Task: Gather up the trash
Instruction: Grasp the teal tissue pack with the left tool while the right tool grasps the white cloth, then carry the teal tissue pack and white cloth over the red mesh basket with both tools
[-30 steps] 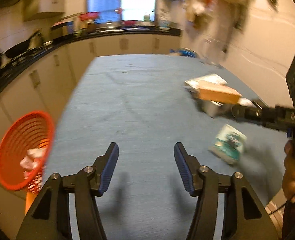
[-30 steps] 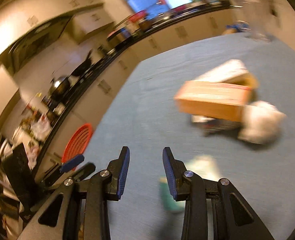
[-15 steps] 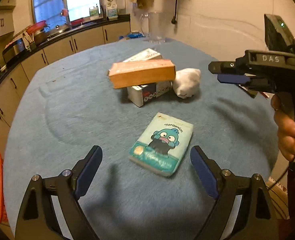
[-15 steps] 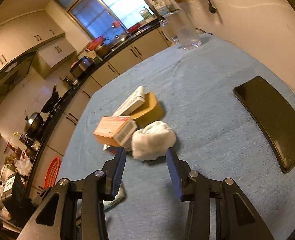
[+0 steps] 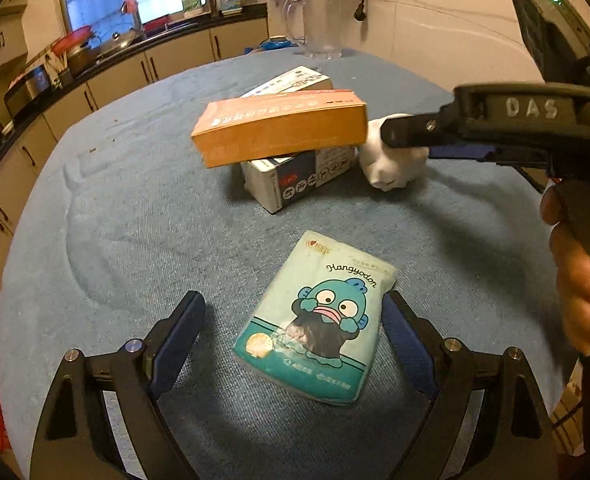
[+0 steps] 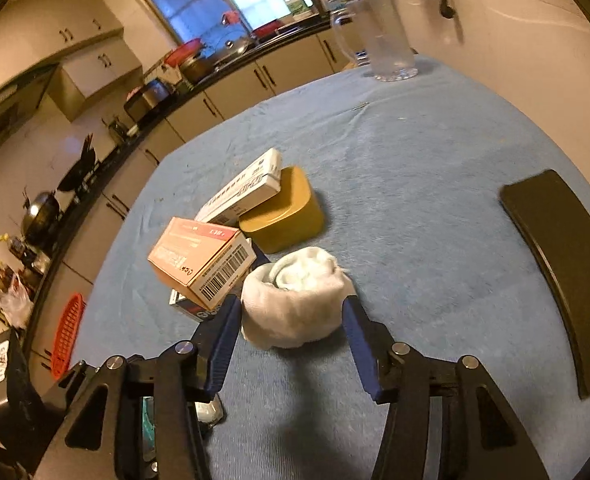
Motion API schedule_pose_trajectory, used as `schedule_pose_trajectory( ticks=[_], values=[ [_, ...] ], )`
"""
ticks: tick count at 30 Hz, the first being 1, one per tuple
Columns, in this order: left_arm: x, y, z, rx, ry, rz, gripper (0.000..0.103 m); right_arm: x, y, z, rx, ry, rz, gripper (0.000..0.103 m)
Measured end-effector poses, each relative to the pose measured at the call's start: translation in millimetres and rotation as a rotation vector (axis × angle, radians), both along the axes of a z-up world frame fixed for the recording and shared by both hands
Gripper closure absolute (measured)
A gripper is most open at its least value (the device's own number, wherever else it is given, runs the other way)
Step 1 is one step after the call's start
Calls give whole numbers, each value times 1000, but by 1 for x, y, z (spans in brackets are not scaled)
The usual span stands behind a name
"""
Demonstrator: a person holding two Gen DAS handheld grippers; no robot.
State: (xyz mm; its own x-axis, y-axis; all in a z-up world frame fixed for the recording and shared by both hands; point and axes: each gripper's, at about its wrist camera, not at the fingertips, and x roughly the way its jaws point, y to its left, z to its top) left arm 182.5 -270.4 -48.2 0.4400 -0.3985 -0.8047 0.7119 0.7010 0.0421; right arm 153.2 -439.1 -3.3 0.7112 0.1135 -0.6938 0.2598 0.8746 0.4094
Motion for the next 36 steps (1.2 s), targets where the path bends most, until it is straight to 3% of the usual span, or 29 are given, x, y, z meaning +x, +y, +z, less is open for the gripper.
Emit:
schedule_pose_trajectory(
  ticks=[3,5,8,11,19,20,22,23,29,36],
  values=[
    [3,1,-1,-5,19,4,13,5,3,-5,-16,16,1,47],
    [6,3,-3,-11,36,10,11,4,1,-6,-14,6,-6,62],
    [6,6,-4,-11,43,21,7,0,-1,-5,0,-2,-8,70],
    [8,7,-5,-2,52,45,0,-6,-3,-4,13,-16,-11,73],
    [5,6,-5,9,44,67,0,-25,-8,7,12,-67,17,74],
    [3,4,-4,12,30,70,2,-28,-10,8,15,-74,23,74],
    [-4,2,0,15,-8,58,29,-34,-13,8,23,-80,34,74],
    [-6,1,2,18,-12,56,37,-37,-15,8,23,-83,39,74],
    [-13,3,7,4,-29,66,45,-55,-15,14,22,-98,56,74],
    [-26,31,33,-66,-67,91,45,-70,13,26,-3,-143,116,74]
  ],
)
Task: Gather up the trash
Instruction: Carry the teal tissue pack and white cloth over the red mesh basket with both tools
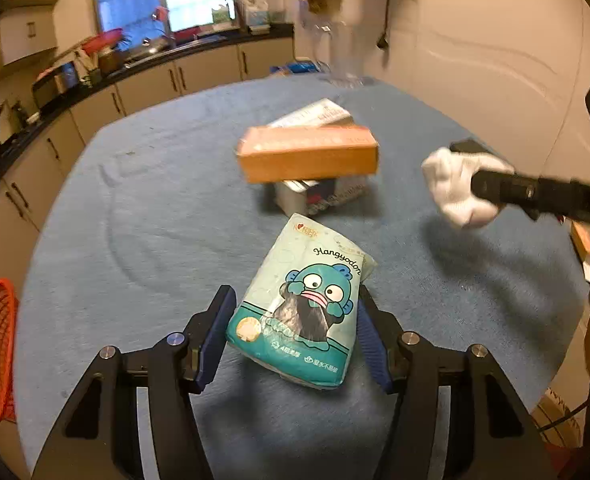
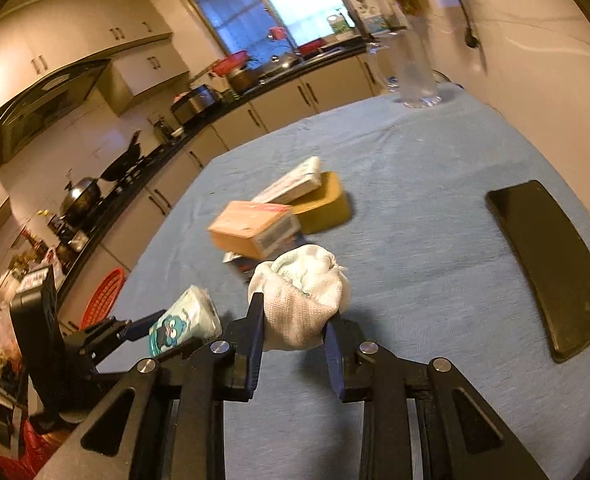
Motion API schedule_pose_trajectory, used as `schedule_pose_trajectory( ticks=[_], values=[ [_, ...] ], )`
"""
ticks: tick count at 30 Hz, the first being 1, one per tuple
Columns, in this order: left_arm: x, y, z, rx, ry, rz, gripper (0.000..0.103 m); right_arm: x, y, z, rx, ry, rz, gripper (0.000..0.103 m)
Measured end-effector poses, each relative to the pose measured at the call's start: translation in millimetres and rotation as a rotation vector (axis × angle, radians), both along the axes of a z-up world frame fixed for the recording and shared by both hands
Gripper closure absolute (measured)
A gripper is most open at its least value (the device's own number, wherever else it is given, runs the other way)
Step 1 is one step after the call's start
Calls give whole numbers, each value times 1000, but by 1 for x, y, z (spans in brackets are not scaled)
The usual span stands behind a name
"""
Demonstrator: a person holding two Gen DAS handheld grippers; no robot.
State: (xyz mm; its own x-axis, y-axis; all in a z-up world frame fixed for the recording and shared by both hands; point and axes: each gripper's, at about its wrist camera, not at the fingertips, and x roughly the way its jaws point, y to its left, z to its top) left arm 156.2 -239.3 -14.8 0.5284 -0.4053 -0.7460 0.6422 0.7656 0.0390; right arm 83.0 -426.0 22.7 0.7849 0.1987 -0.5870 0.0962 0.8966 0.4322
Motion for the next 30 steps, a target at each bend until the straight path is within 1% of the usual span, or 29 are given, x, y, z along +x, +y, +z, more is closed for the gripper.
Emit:
schedule_pose_trajectory(
  ticks=[4,9,14,20,30],
  values=[
    [-2,26,14,-28,-31,40,45,3,28,5,-8,-8,42,74],
    [0,63,23,-49,-67,101,45,12,65,11,-31,-9,94,74],
    [9,93,25,-62,-82,155,45,25,99,12,-55,1,140,74],
    [20,134,26,-66,-110,242,45,42,129,9,-75,20,171,74],
    [33,193,31,-92,-121,328,45,72,173,8,-85,38,229,74]
  ],
)
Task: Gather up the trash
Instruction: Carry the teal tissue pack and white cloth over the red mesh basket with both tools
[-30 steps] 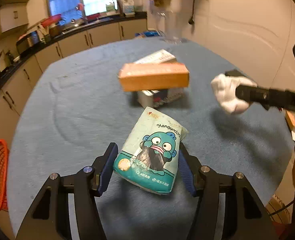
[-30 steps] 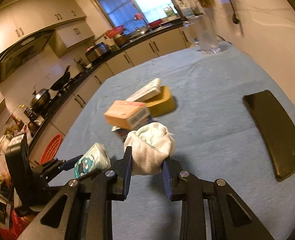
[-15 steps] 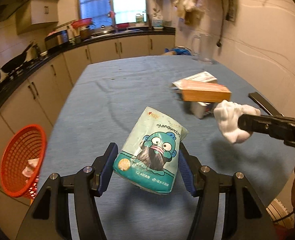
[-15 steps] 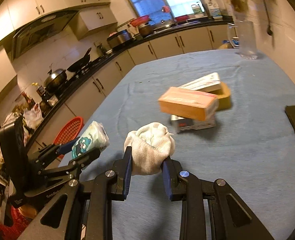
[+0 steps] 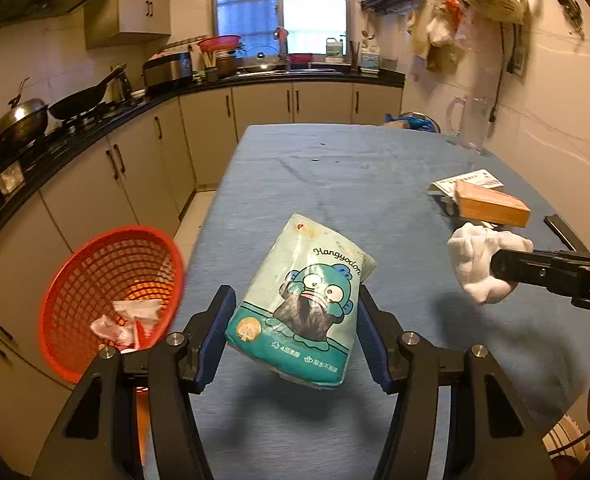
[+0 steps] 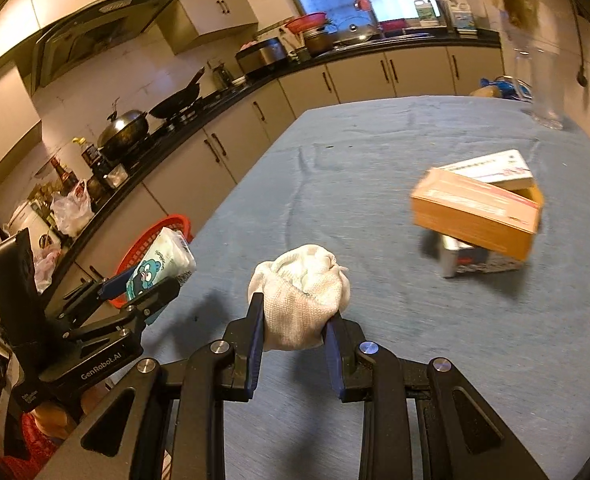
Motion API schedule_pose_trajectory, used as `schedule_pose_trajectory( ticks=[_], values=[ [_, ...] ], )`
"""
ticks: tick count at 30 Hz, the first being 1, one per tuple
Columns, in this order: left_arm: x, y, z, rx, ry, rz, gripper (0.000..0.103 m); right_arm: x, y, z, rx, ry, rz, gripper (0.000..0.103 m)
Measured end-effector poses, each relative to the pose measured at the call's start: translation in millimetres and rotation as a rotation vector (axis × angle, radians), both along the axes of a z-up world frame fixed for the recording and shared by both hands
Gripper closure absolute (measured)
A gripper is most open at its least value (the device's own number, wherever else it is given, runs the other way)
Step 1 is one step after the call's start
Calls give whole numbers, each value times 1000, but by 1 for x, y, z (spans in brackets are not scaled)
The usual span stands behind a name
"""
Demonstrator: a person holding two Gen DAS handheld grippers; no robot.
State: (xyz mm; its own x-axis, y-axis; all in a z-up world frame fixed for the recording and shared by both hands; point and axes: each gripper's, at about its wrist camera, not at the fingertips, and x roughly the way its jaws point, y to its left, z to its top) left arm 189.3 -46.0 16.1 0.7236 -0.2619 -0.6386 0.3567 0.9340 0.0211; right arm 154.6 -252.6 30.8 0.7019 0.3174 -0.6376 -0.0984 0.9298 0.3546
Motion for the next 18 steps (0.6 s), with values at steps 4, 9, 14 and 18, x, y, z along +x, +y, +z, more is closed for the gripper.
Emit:
schedule_pose_trajectory(
  ticks=[4,9,14,18],
  values=[
    [3,23,3,-22,-6,35,45,10,16,1,-2,8,25,74],
    [6,47,7,-40,-21,80,45,18,31,2,-11,18,58,74],
    [11,70,12,-53,-33,120,45,28,49,5,-15,22,87,74],
    [19,86,14,-59,-37,152,44,37,65,10,-22,18,118,74]
  ],
)
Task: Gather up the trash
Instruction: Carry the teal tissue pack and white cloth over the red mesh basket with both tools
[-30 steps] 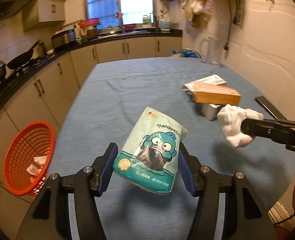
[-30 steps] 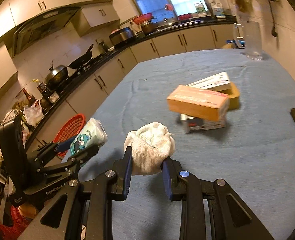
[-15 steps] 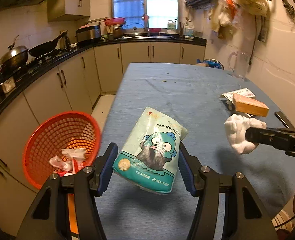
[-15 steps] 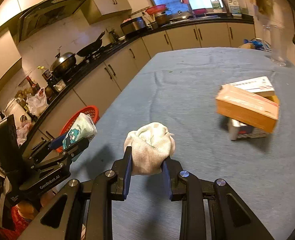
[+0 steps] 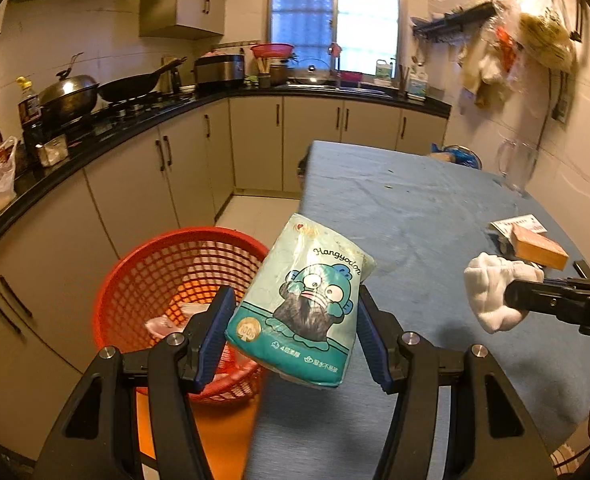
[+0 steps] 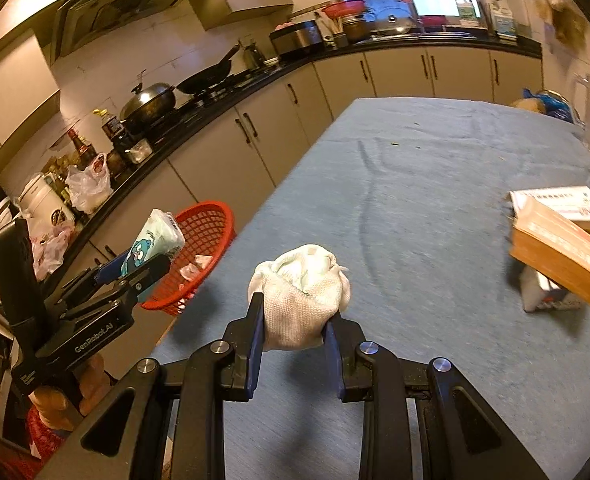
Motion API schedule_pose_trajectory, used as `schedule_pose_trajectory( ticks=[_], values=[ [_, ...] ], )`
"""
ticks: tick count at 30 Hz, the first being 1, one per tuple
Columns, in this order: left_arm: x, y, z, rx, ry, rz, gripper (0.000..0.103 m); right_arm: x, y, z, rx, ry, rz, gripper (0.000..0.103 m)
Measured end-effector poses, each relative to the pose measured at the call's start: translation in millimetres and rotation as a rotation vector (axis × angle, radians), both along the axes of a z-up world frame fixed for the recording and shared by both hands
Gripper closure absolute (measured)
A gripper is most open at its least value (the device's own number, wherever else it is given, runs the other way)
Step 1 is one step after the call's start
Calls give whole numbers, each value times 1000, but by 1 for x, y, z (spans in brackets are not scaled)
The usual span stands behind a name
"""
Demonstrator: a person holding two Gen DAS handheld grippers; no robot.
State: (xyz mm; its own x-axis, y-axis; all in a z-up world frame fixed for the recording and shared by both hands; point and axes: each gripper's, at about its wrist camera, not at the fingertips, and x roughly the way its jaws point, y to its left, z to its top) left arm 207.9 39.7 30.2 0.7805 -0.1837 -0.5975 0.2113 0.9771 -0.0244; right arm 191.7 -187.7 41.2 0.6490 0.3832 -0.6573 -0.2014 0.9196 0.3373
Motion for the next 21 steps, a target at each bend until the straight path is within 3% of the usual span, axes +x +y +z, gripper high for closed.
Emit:
schedule_pose_trajectory(
  ticks=[12,21],
  values=[
    [21,69,2,-12,5,142,44,38,56,10,7,9,110,74],
    [36,110,-17,-28,56,214,44,70,100,13,12,18,186,73]
  ],
)
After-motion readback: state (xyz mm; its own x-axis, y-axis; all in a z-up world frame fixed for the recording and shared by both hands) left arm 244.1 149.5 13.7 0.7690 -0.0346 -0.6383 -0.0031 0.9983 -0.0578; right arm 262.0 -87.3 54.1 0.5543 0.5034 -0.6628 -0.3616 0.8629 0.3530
